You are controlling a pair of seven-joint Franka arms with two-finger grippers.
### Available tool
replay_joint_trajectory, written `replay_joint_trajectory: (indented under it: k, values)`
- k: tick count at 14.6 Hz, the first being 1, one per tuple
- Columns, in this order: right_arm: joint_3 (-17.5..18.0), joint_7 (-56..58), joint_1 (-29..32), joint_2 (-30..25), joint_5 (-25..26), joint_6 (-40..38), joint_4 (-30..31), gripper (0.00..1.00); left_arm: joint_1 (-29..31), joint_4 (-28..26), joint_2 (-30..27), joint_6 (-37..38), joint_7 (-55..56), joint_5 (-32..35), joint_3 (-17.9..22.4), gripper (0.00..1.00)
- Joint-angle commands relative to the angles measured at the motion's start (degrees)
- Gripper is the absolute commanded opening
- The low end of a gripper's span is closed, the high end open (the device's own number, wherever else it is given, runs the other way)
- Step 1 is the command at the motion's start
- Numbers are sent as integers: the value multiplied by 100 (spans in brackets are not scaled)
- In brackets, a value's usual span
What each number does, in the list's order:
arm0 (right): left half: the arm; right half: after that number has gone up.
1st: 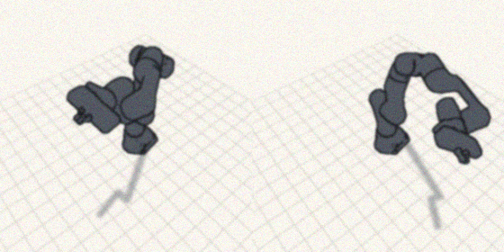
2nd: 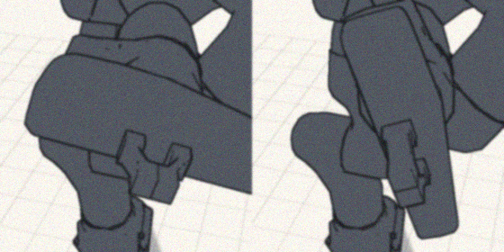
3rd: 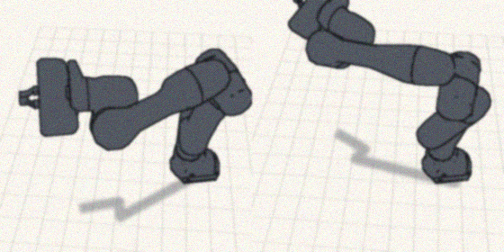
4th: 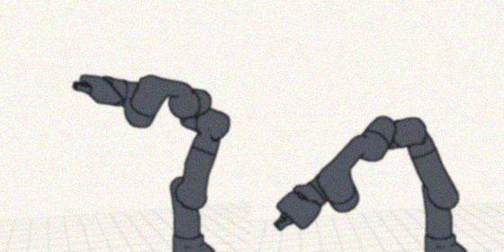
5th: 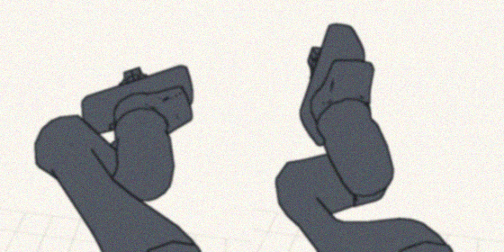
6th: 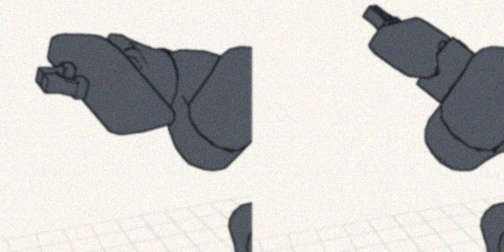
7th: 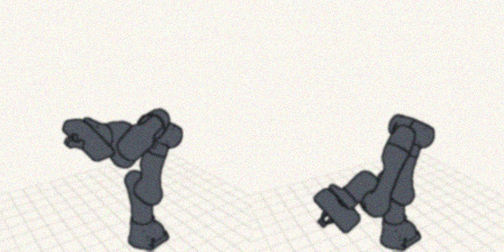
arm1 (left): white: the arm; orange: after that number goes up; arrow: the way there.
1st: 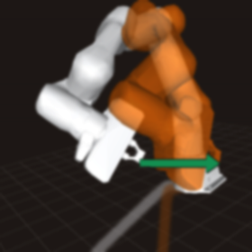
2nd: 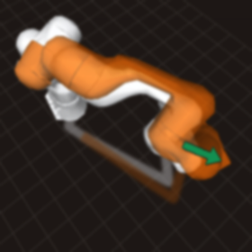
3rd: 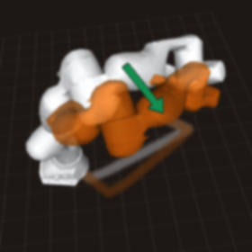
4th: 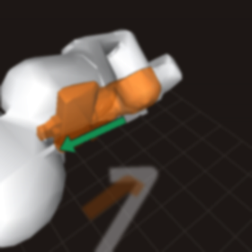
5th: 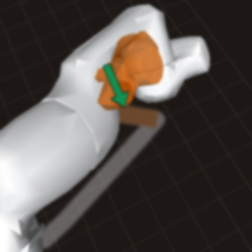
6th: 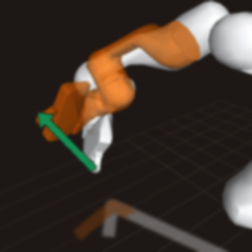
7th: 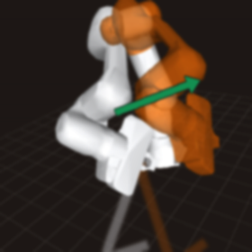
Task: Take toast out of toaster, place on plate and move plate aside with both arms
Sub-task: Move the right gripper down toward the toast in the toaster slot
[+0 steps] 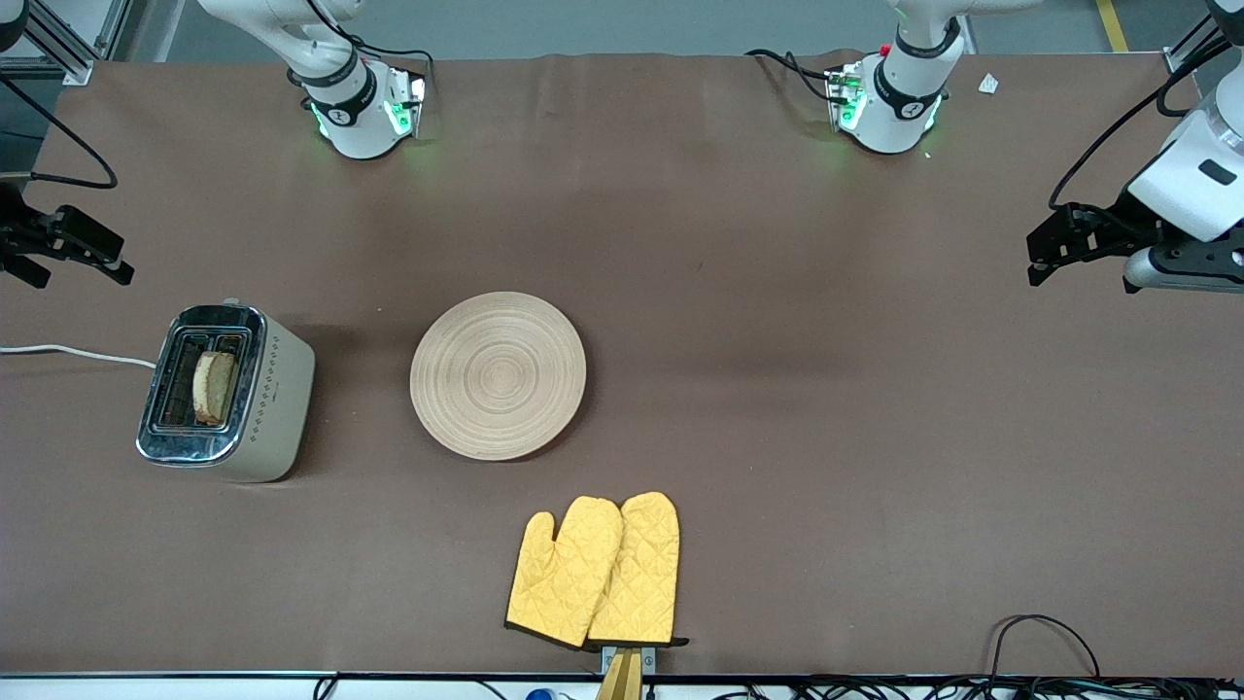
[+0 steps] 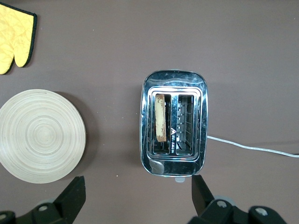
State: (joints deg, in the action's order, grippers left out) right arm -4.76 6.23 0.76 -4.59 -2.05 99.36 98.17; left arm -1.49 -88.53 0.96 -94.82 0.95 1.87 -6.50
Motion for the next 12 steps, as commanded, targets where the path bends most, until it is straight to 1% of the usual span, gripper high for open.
replay_joint_trajectory:
  k: [1,6,12]
  values:
    - [36,-104,11,-42,20,-66,-9,100,-9,99,-25,104,37,33,0,100]
    - [45,-87,20,-25,20,-57,0,100,-9,169,9,166,64,33,0,100]
    - [10,-113,117,818,12,373,53,100,-9,151,27,183,64,15,0,100]
